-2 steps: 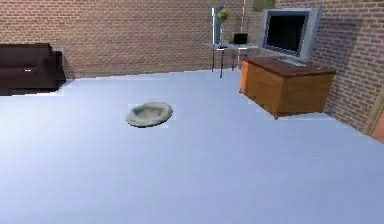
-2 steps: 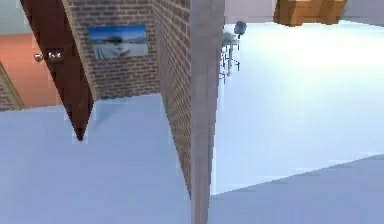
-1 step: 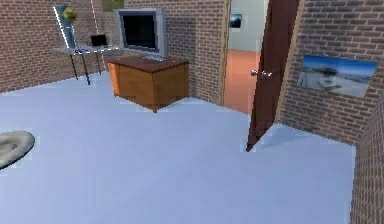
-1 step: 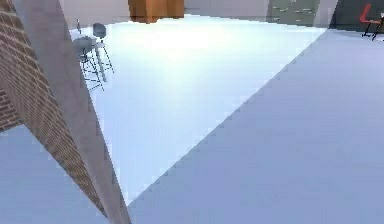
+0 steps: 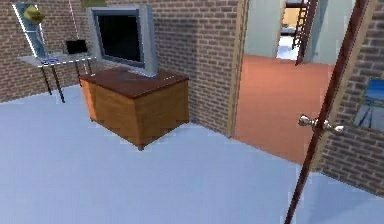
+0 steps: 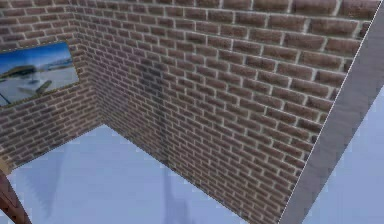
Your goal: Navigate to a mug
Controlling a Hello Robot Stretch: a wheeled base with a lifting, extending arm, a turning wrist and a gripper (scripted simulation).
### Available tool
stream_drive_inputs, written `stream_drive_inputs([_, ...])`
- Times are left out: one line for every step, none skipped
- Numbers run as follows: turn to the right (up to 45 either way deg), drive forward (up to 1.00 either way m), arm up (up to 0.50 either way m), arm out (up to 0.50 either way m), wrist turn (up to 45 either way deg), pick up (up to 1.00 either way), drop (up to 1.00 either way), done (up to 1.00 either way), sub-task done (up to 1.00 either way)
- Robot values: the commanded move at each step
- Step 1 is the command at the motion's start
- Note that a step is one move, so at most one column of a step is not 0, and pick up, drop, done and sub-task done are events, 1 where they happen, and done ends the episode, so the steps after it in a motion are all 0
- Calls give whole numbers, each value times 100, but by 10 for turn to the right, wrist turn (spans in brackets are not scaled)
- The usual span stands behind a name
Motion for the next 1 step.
stream_drive_inputs([30, 0, 0, 0, 0, 0, 0, 0, 0])
